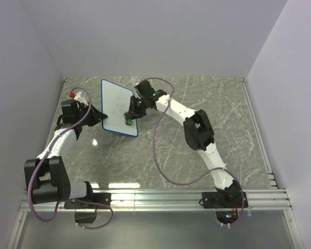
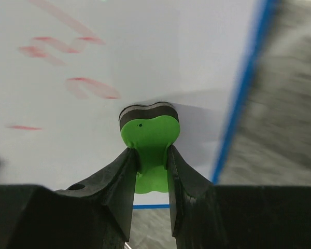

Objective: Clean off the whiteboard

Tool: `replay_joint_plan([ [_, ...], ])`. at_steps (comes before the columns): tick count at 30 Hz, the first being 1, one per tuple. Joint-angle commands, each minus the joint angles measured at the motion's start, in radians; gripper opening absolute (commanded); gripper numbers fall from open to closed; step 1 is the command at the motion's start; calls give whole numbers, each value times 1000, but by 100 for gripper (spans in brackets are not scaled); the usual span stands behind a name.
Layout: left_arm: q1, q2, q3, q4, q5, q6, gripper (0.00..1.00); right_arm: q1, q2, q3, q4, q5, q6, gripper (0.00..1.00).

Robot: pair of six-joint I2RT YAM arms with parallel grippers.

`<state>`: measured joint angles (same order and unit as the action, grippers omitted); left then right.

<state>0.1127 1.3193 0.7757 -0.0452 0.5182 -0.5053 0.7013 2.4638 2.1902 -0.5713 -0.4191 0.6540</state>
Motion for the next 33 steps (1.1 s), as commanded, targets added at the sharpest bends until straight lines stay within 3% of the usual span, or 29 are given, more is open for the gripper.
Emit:
replay_joint_plan([
  [1, -73, 38, -12, -136, 126, 114, 0, -5, 46, -138, -81, 22, -27, 0],
  [15, -191, 95, 22, -186, 62, 163, 0, 12, 92, 195, -154, -36, 30, 0],
  [22, -248, 179, 40, -196, 66, 175, 0, 53, 15, 249, -85, -105, 85, 0],
  [33, -383, 205, 36, -225, 89, 188, 0, 70, 31, 281, 17, -198, 111, 0],
])
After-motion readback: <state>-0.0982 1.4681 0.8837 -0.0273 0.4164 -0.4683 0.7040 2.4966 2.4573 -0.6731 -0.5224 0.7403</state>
